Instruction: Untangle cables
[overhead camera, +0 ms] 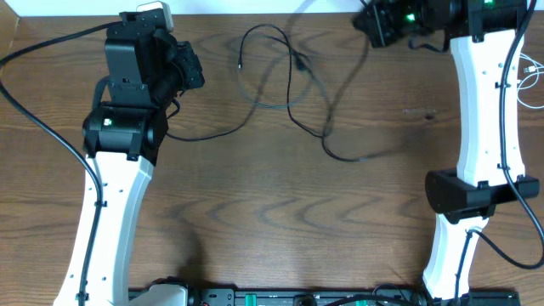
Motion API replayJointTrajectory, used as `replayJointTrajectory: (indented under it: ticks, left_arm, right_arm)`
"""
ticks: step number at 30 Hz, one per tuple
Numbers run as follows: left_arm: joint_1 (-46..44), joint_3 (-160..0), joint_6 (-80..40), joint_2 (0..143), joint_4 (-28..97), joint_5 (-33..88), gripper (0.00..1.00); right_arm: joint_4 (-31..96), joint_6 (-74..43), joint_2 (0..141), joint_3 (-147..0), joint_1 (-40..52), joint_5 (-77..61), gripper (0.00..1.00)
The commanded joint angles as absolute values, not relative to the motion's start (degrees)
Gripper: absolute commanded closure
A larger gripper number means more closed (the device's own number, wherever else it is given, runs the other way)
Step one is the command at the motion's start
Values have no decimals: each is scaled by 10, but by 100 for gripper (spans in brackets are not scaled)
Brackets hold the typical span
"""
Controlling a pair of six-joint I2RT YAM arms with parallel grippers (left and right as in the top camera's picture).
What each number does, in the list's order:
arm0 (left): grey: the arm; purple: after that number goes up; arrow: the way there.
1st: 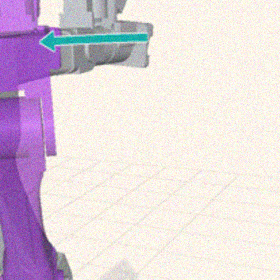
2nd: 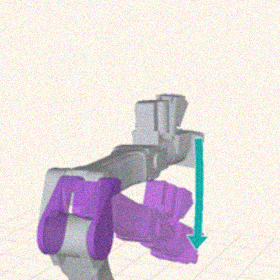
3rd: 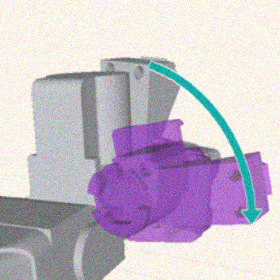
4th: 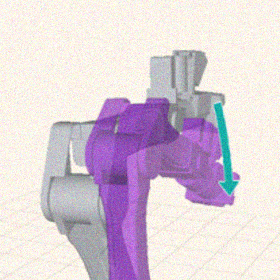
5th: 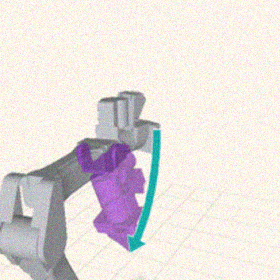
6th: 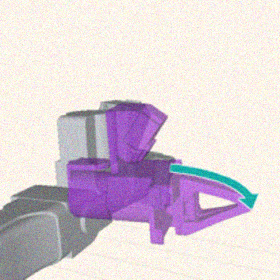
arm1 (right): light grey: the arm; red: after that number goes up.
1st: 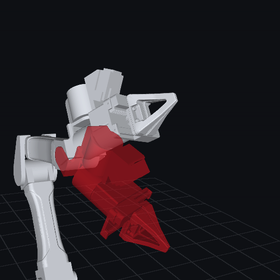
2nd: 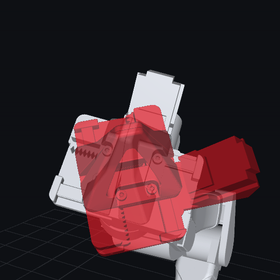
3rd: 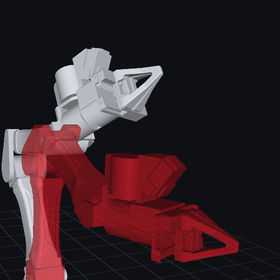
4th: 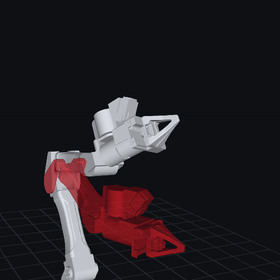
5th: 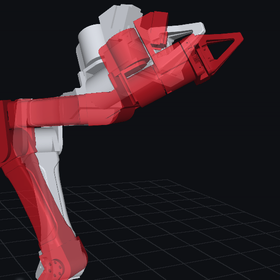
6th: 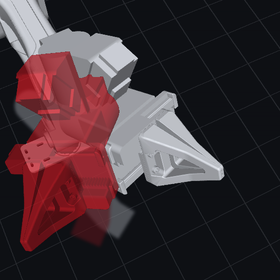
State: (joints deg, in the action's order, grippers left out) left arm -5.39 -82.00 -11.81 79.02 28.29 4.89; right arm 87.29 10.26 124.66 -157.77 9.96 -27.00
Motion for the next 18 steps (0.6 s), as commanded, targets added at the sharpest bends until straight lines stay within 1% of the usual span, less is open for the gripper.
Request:
replayJointTrajectory:
  ticks: [1, 4, 9, 12, 18]
  left_arm:
    - [-51, -826, -119, 795, 290, 18, 93]
    - [-51, -826, -116, 801, 297, 11, 93]
    - [-52, -826, -117, 819, 317, 10, 92]
    - [-52, -826, -117, 828, 327, 10, 93]
    - [-52, -826, -117, 832, 336, 10, 93]
  right_arm:
    - [918, 126, 1267, -1573, 93, -245, 99]
    - [937, 191, 1267, -1573, 93, -341, 99]
    - [942, 241, 1267, -1573, 104, -480, 99]
    - [949, 240, 1267, -1573, 118, -453, 99]
    - [958, 172, 1262, -1574, 105, -339, 99]
